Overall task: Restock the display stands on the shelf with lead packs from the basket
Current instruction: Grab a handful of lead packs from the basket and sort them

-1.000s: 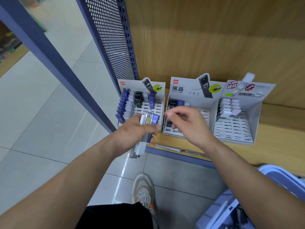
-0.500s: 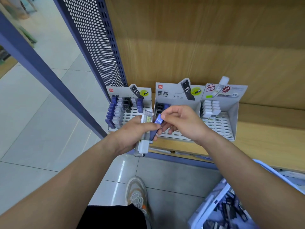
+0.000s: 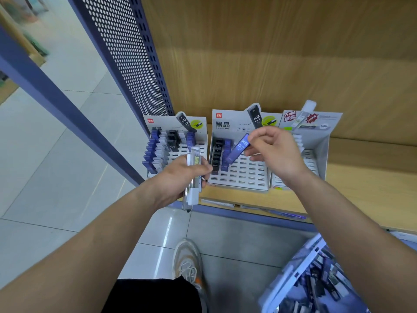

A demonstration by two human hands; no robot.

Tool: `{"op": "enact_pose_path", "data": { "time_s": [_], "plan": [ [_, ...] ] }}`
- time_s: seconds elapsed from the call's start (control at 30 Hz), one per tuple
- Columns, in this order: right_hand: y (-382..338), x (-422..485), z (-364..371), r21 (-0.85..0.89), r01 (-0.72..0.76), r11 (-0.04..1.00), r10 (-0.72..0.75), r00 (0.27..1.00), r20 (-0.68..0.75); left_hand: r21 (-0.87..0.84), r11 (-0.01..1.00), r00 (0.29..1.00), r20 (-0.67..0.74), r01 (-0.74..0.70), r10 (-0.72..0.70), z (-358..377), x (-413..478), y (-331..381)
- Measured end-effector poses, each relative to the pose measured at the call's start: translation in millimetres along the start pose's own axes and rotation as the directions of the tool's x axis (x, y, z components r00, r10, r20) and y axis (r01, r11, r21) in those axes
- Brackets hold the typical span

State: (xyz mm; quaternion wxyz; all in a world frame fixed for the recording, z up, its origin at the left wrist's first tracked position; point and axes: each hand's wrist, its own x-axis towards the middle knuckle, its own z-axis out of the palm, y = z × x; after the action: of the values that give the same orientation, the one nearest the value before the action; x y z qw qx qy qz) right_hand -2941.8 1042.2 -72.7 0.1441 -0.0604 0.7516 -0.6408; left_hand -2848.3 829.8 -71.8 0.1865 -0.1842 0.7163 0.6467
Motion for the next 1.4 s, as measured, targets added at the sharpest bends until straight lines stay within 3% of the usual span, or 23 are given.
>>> {"op": "enact_pose_path", "data": {
  "time_s": [0.23,0.63,0.93,1.17,1.27,1.4],
  "plan": [
    [54,10,4,-0.345,0.025,0.938,-0.014,0.999,0.036,0.028,1.0,0.998,-0.055,-0.003,0.005,-21,-3,-17],
    [81,25,33,-0.467,0.053,0.883,-0.037,0.998,0.044,0.002,1.0,0.998,-0.06,-0.011,0.011,-29,-1,-21],
    [85,23,43,-0.613,0.138,0.778,-0.037,0.984,0.175,0.043,0.999,0.999,-0.047,-0.023,0.025,-32,-4,-23],
    [84,20,49,-0.59,0.079,0.804,-0.035,0.996,0.086,0.053,0.998,0.998,-0.045,-0.029,0.032,-31,-3,-21],
    [63,12,48,-0.439,0.073,0.896,-0.081,0.997,-0.001,0.044,0.997,0.998,-0.009,-0.059,0.059,-27,-3,-18],
    [15,0,53,-0.122,0.147,0.981,-0.13,0.982,0.14,0.058,0.993,0.994,0.044,-0.107,0.104,-21,-5,-14]
  ]
}}
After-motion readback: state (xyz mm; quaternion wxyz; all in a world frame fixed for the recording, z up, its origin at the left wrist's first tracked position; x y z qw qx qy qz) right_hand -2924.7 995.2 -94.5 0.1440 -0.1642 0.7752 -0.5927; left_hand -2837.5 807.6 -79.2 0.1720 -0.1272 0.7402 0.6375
